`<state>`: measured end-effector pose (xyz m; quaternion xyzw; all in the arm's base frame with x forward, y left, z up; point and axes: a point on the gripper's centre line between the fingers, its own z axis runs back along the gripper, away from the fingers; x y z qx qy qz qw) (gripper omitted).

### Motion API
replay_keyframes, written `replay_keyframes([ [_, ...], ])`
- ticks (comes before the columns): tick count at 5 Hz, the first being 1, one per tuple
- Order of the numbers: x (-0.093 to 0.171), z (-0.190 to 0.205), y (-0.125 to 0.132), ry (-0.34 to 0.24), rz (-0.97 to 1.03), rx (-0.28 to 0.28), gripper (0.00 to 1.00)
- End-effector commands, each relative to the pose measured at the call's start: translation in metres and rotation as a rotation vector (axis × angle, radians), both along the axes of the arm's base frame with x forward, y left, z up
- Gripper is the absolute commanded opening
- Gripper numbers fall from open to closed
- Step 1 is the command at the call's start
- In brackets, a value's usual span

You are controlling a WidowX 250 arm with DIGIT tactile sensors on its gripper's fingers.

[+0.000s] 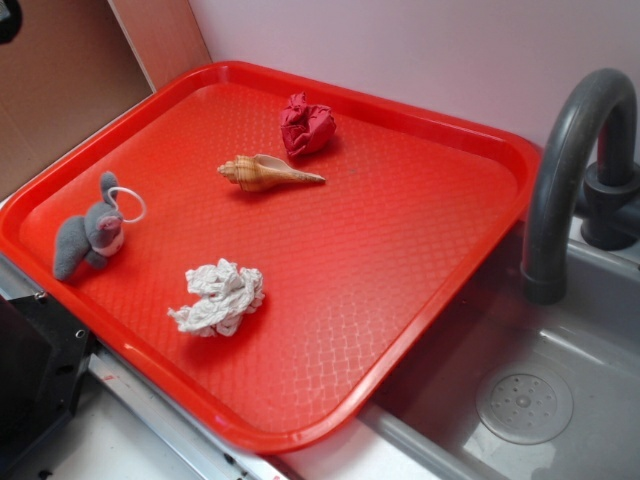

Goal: Grab the white paper.

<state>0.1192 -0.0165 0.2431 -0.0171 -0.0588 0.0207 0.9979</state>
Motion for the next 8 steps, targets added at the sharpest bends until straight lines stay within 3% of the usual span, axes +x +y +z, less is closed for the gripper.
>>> replay_keyframes([
  [1,0.0,0.0,0.0,0.0,0.0,0.0,1.0],
  [2,-0.002,-0.007,-0.018,-0.089,0.171,0.019,1.0],
  [3,0.005,-0.023,-0.047,-0.225,0.349,0.0,1.0],
  [4,0.017,-0.04,-0.064,-0.235,0.335,0.008,1.0],
  [5,0.032,-0.069,-0.069,-0.185,0.22,-0.072,1.0],
  [6,0.038,-0.095,-0.07,-0.138,0.18,-0.105,1.0],
  [7,0.04,-0.133,-0.069,-0.041,0.164,-0.174,1.0],
  [8,0.039,-0.156,-0.077,0.013,0.138,-0.142,1.0],
])
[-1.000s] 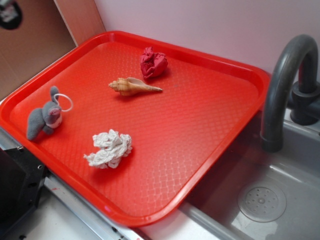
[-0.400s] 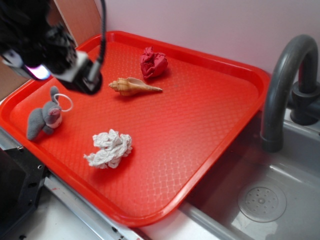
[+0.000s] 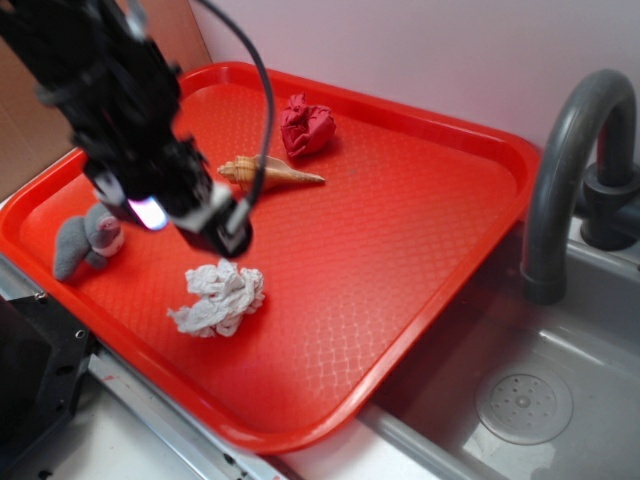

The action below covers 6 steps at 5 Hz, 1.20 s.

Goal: Grab the white paper.

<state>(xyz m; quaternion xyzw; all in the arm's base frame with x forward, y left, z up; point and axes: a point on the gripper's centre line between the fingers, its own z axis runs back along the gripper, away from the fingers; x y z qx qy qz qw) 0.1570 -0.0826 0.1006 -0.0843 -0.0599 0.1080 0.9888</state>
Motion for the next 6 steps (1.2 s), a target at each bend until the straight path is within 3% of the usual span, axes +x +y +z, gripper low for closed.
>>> replay_keyframes([
  [1,0.003,-0.038,-0.015,0.066,-0.052,0.019,1.0],
  [3,-0.002,-0.066,-0.024,0.101,-0.075,0.045,1.0],
  [4,-0.004,-0.062,-0.02,0.085,-0.052,0.057,0.0],
  [6,0.008,-0.011,-0.002,-0.008,0.031,0.068,0.0],
])
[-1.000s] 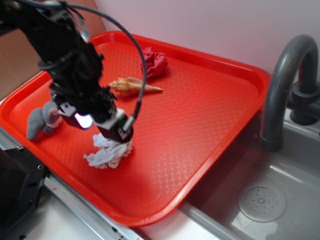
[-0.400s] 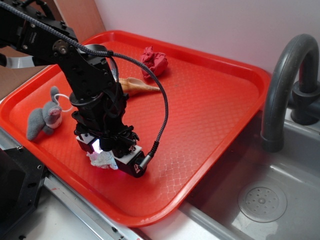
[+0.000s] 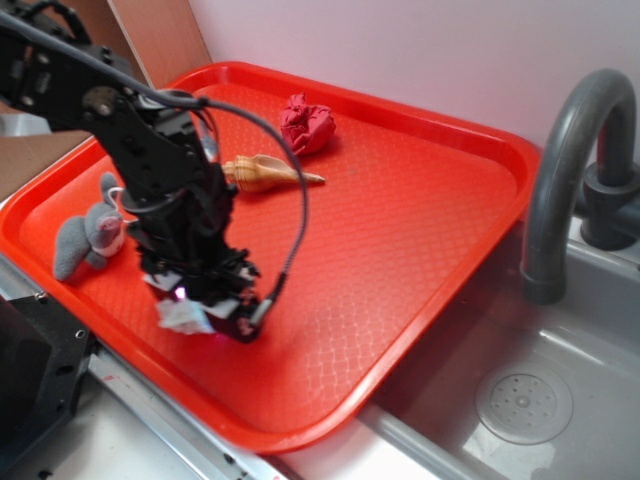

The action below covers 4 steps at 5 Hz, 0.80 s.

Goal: Grab the white paper.

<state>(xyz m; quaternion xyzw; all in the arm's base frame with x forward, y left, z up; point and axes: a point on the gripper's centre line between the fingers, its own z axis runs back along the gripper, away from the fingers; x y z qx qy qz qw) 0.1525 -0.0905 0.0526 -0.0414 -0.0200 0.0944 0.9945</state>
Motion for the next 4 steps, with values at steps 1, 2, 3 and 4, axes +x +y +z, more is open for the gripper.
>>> replay_keyframes([
  [1,0.03,0.086,0.026,-0.143,-0.003,-0.023,0.0],
  [2,0.042,0.131,0.05,-0.173,-0.034,0.0,0.0],
  [3,0.045,0.174,0.086,-0.222,-0.004,-0.019,0.0],
  [4,0.04,0.203,0.114,-0.313,0.191,0.025,0.0],
])
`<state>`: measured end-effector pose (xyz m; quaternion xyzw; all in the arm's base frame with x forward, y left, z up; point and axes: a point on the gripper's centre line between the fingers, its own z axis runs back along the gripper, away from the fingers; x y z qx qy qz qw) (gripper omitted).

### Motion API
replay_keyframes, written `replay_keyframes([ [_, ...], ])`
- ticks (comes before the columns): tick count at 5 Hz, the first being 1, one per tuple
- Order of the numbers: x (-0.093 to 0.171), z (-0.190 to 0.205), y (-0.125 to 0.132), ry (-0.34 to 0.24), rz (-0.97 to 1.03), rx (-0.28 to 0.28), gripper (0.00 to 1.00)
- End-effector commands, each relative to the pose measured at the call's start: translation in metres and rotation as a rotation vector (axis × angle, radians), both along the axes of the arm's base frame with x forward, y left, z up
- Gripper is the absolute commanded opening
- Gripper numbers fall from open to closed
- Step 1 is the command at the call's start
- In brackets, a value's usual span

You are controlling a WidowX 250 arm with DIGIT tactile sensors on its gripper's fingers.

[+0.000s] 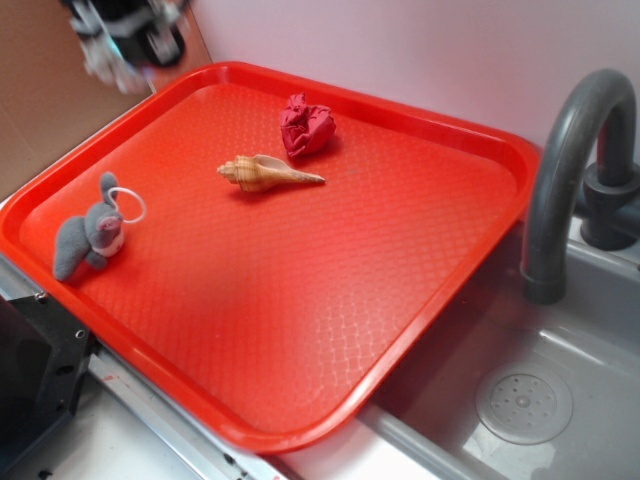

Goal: Grab the white paper.

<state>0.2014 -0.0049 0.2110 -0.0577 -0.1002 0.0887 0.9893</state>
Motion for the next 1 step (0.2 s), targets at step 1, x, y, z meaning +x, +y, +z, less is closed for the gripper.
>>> replay_keyframes([
  [1,-0.0043,0.0445,0.0388,-0.152,0.276,0.028,0.0],
])
